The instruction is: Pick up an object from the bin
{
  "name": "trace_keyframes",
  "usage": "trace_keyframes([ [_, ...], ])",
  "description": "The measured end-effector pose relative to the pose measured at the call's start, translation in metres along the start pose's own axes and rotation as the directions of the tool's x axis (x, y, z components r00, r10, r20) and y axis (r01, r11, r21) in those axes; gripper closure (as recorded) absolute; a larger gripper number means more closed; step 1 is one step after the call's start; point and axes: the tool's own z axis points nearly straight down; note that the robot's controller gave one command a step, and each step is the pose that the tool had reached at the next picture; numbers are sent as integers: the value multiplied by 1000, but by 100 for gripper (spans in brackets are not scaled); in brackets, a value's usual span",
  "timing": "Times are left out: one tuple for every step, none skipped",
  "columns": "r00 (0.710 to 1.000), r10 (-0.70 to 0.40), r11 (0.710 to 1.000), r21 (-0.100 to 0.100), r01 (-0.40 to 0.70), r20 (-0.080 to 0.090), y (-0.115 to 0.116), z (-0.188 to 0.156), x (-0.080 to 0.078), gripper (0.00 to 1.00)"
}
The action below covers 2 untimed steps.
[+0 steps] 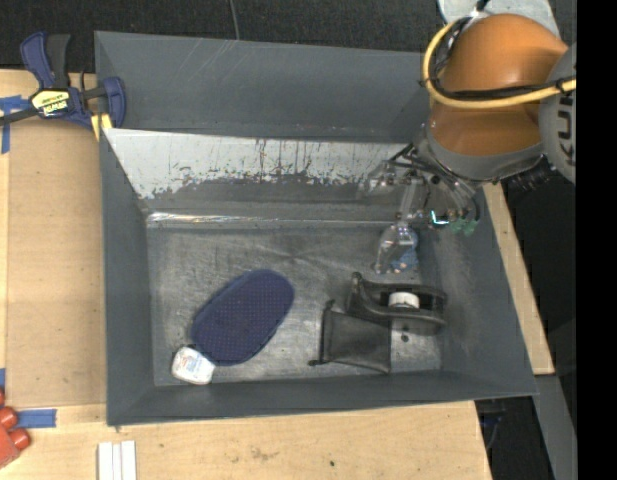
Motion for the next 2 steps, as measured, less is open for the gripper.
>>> trace_keyframes([
  [985,173,985,-3,-173,17,-49,162,67,0],
  [959,284,959,-2,-284,8,-36,132,85,0],
])
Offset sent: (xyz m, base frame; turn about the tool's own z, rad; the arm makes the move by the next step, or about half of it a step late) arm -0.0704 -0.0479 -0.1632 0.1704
